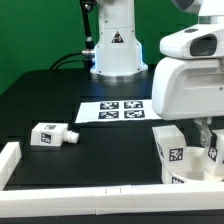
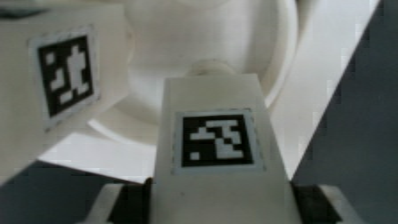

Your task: Assemble stool

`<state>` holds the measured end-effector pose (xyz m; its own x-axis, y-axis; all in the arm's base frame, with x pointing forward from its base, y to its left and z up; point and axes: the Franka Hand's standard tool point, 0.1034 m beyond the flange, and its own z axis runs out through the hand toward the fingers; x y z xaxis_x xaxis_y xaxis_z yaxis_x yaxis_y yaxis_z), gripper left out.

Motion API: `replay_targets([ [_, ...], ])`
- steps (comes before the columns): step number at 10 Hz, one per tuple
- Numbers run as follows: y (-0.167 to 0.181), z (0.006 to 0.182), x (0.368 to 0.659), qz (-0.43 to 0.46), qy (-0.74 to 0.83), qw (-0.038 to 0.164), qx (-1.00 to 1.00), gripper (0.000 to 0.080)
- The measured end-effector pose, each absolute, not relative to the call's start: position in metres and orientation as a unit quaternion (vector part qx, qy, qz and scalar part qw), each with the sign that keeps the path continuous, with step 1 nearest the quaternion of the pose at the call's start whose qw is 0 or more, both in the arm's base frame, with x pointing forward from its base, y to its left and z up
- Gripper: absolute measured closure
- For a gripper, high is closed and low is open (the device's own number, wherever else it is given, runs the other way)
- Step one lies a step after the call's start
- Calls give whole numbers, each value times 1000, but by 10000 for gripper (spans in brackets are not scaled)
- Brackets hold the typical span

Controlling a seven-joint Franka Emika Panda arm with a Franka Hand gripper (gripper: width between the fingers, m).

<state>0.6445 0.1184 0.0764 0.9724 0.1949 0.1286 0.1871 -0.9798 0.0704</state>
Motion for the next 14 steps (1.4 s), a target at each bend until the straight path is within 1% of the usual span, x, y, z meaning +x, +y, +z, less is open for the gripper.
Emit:
replay_targets([
  [2, 117, 76, 644, 69, 25, 25, 997, 465],
  [5, 113, 75, 641, 65, -276, 7, 959, 465],
  [6, 111, 75, 640, 60, -324, 4, 944, 465],
  [9, 110, 75, 640, 59, -398, 0, 916, 465],
  [10, 109, 75, 639, 56, -459, -6, 887, 465],
  [11, 105, 75, 638, 51, -538, -15, 841, 465],
  [13, 111, 72, 635, 43, -712, -43, 699, 464],
  [14, 109, 72, 634, 44, -740, -52, 670, 464],
])
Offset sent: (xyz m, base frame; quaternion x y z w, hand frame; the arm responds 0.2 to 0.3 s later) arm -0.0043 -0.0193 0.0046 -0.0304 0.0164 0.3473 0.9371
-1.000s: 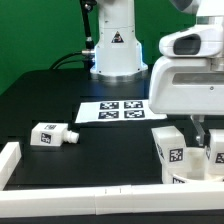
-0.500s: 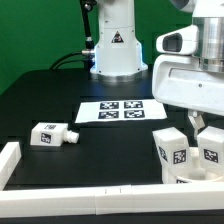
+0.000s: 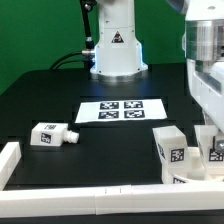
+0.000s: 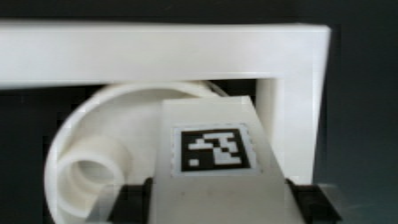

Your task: Assemble stool

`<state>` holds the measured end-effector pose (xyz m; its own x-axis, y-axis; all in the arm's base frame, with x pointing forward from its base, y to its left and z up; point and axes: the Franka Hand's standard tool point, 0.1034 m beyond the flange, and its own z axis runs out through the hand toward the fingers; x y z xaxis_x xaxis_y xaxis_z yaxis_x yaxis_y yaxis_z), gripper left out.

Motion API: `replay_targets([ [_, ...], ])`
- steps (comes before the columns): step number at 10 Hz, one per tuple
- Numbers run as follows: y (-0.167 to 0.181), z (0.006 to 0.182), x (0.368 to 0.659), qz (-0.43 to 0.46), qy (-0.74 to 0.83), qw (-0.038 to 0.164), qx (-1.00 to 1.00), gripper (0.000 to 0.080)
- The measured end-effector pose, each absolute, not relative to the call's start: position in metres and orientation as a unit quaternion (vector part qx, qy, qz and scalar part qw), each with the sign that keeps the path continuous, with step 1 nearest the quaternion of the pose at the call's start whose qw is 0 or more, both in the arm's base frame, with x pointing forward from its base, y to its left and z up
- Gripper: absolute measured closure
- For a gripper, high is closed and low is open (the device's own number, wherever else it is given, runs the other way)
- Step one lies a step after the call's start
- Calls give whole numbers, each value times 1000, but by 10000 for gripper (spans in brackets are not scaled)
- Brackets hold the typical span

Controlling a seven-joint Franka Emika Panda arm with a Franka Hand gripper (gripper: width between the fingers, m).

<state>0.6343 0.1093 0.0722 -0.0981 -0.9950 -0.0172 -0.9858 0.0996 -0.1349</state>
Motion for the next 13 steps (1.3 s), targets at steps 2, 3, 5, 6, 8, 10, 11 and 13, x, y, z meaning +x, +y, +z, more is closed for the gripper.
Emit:
replay_targets([
  [2, 110, 72, 634, -40, 771, 55, -633, 464],
  [3, 110, 72, 634, -38, 782, 56, -620, 464],
  [5, 111, 72, 634, -30, 822, 62, -566, 464],
  [6, 113, 72, 634, -25, 850, 77, -520, 464],
  [8, 115, 73, 633, -31, 837, 86, -540, 464],
  [10, 115, 72, 633, -33, 826, 84, -556, 281],
  [11, 115, 72, 633, -33, 826, 84, -557, 191],
  [13, 113, 88, 634, -34, 725, 81, -683, 163],
])
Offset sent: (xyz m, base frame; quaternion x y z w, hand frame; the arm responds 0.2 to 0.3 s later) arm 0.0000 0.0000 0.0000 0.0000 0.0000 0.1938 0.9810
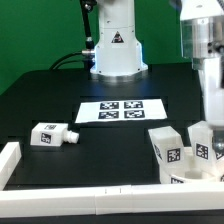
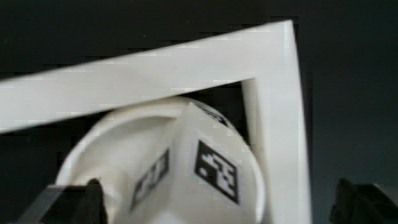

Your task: Assemble stool

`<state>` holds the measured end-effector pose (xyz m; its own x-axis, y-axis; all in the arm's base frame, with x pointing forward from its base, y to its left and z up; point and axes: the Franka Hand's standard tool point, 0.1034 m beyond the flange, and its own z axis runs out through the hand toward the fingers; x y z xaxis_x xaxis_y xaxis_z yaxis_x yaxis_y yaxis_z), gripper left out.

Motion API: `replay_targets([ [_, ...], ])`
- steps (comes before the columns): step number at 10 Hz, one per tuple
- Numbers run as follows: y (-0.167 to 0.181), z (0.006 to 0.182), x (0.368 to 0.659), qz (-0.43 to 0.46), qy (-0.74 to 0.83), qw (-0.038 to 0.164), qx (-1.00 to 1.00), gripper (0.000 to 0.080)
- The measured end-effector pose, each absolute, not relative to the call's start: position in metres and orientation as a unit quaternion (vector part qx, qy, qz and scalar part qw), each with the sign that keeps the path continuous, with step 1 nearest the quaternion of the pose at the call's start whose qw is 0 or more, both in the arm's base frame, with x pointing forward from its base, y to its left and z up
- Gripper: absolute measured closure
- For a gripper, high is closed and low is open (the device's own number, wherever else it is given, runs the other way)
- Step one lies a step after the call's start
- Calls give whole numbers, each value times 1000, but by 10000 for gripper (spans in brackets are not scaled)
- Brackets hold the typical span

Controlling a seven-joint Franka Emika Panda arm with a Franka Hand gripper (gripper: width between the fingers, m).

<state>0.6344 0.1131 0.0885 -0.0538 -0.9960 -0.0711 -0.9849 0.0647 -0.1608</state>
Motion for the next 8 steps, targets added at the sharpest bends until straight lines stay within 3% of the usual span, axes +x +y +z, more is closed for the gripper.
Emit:
replay_targets([
  [2, 115, 109, 633, -19, 604, 79, -793, 152],
  [6, 112, 107, 633, -32, 497, 70, -865, 151],
  [8, 115, 109, 634, -50, 282, 39, -957, 151],
])
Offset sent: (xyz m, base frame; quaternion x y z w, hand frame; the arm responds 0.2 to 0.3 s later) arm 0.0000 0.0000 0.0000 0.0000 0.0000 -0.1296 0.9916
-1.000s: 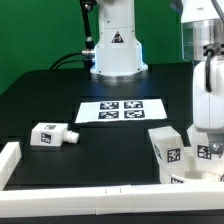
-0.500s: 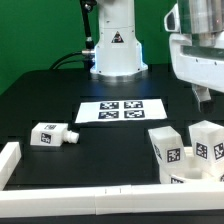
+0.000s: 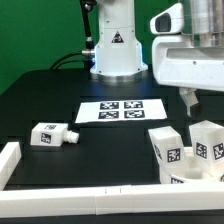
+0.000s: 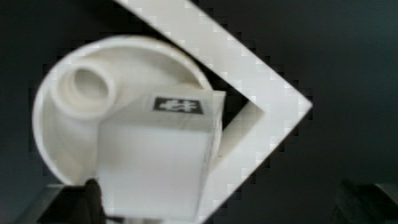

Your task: Assemble stool

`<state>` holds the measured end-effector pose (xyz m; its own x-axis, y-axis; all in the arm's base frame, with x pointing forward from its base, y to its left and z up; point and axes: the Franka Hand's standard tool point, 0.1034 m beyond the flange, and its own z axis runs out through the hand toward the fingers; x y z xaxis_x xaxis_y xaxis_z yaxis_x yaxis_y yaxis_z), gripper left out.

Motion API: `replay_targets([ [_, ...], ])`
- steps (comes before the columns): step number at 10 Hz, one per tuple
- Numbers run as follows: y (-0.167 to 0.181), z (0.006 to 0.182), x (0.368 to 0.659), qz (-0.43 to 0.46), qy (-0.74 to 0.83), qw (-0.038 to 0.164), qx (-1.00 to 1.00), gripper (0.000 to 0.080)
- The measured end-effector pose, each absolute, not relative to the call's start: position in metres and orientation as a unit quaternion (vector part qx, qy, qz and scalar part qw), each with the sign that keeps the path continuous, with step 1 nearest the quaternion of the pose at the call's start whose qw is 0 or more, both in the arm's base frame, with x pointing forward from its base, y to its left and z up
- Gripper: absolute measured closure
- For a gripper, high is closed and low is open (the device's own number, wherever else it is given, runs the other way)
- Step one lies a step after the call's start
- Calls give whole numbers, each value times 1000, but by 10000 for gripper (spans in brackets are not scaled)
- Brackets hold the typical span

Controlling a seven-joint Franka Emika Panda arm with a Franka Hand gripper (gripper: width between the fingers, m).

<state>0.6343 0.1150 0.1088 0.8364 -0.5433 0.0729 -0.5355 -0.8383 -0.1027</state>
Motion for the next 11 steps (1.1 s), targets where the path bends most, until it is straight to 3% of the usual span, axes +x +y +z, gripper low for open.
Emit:
replay_targets([
  [5, 115, 102, 628, -50, 82, 11, -995, 151],
  [7, 113, 98, 628, -18, -78, -7, -997, 151],
  [11, 102, 96, 627, -36, -198, -26, -979, 151],
])
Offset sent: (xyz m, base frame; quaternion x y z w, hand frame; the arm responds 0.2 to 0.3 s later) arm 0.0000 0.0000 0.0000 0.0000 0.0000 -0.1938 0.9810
